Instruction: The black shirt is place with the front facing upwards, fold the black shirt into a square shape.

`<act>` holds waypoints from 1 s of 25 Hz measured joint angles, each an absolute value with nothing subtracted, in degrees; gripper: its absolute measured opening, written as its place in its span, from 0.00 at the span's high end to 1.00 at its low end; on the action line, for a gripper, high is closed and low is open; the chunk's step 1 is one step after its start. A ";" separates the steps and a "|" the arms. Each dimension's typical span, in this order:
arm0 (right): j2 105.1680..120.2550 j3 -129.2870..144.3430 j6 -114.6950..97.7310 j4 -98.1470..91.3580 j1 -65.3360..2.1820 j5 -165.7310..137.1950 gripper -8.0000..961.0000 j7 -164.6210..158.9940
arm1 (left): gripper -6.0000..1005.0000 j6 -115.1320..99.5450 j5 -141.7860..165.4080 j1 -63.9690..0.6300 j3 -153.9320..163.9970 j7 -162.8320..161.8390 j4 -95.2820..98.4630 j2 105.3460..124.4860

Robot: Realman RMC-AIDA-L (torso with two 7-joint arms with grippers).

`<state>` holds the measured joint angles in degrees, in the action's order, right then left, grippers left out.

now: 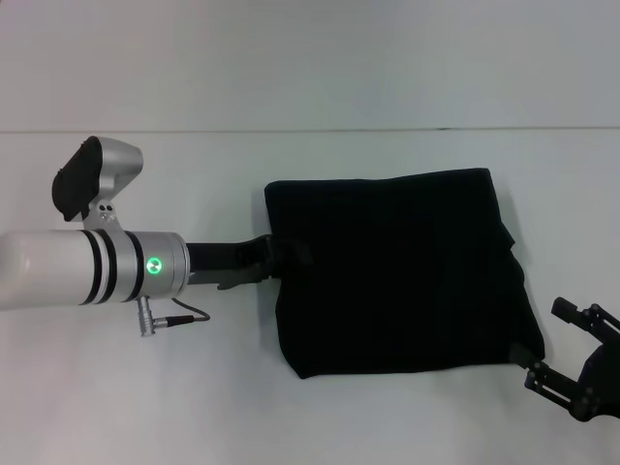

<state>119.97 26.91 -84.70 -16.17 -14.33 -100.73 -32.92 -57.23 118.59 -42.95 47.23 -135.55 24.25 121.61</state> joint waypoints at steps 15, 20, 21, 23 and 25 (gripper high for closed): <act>119.97 26.72 -85.72 -16.39 -14.33 -100.63 0.13 -32.94 | 0.80 -56.05 118.50 -42.97 47.10 -134.13 23.82 122.20; 119.97 26.55 -85.78 -16.43 -14.41 -100.62 0.13 -32.87 | 0.90 -56.00 118.41 -42.92 46.92 -134.04 23.74 121.93; 119.97 26.49 -85.79 -16.43 -14.41 -100.60 0.13 -32.86 | 0.90 -56.10 118.42 -42.89 46.93 -134.03 23.79 121.75; 119.97 25.94 -85.79 -16.35 -14.45 -100.56 0.13 -32.77 | 0.90 -56.21 118.43 -42.85 46.92 -134.04 23.83 121.46; 119.97 25.60 -85.79 -16.31 -14.47 -100.55 0.13 -32.75 | 0.89 -56.37 118.55 -42.80 46.92 -134.05 23.83 120.90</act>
